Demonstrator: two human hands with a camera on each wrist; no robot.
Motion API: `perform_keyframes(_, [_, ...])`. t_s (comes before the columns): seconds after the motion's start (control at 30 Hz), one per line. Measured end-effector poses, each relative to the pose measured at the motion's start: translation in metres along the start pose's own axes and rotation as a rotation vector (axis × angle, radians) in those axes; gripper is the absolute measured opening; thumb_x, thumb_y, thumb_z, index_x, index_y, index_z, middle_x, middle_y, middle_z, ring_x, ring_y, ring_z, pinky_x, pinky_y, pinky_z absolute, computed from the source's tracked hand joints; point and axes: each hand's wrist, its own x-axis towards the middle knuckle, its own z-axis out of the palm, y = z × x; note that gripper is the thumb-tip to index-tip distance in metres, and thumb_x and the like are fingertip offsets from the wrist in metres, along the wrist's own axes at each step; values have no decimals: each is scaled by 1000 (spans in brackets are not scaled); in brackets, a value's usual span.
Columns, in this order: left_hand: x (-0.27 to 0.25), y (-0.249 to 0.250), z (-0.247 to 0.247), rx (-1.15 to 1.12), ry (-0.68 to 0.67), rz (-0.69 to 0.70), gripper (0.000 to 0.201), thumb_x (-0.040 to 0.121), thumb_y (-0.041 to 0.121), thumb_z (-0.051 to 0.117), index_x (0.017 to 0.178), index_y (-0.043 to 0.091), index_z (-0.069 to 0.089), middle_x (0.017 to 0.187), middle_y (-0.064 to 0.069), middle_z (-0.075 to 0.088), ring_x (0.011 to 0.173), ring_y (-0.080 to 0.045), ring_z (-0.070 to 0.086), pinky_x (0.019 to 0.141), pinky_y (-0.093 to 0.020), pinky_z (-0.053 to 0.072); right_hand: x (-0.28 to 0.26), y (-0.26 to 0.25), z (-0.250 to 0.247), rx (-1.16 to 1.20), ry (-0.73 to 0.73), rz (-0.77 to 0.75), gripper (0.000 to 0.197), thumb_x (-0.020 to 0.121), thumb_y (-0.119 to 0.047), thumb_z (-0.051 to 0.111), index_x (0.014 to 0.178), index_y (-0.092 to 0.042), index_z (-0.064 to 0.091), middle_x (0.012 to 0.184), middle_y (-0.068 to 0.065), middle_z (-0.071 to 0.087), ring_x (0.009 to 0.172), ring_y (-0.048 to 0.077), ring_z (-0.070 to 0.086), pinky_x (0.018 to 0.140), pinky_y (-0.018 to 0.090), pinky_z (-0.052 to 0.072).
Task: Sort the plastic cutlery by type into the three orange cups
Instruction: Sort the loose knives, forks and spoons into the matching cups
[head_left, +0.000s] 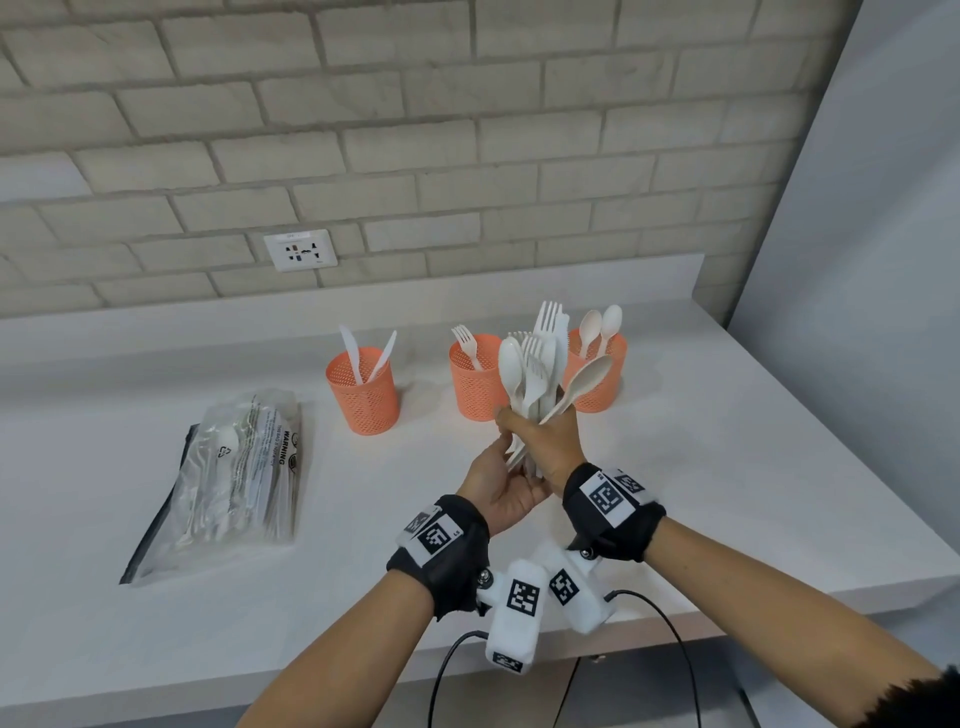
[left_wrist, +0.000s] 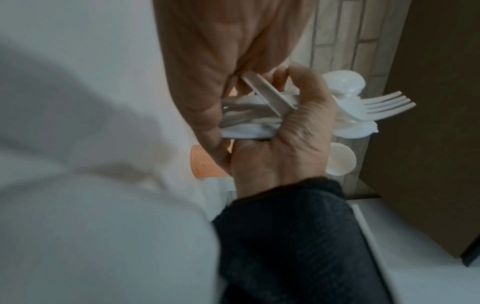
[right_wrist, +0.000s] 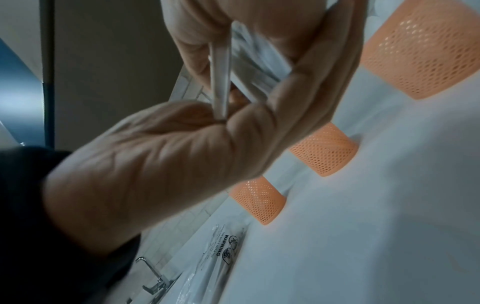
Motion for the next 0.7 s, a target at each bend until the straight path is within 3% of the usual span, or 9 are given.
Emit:
perform_keyframes(0.13, [-1,-2,-2,67,-7,-29,48,97,45,34,117,6,53,83,-13,73,71,-26,72,59,-37,60,3,4,0,-4,11,38,32,77,-2,70,107,-8,58,88,3,65,76,7,62,62,12,50])
perform_keyframes(0.27, [-2,0,-7,398,37,28,38,101,38,31,105,9,56,80,-6,67,79,-23,66,73,-35,58,10,12,-2,-58,70,90,35,79,-6,69,110,-2,54,82,6,61,68,17,59,68,31,53])
perform_keyframes(0.37, [1,11,-13,834,144,244,19,99,21,40,103,9,53,89,-5,58,81,-17,59,76,-27,51,13,12,-8,-245,59,25,36,81,-10,67,113,-3,55,91,5,63,78,19,61,80,37,54])
perform_keyframes(0.47, [-1,33,-12,942,219,603,13,94,9,48,104,9,56,96,-9,60,77,-14,59,71,-25,50,13,12,-18,-411,36,-19,37,81,-13,67,115,-4,55,96,3,61,89,19,57,84,30,48])
perform_keyframes(0.6, [-13,67,2,973,224,959,10,90,8,56,98,12,60,84,-1,61,70,-10,56,60,-15,49,13,13,-24,-445,-84,35,28,81,-10,67,104,-14,51,94,2,58,85,18,56,77,31,49])
perform_keyframes(0.7, [-16,84,8,1099,194,1058,11,87,14,63,97,19,65,91,-5,63,73,-8,52,66,-13,43,15,12,-26,-400,-277,123,23,81,-6,67,92,-15,49,77,5,57,58,13,55,54,25,48])
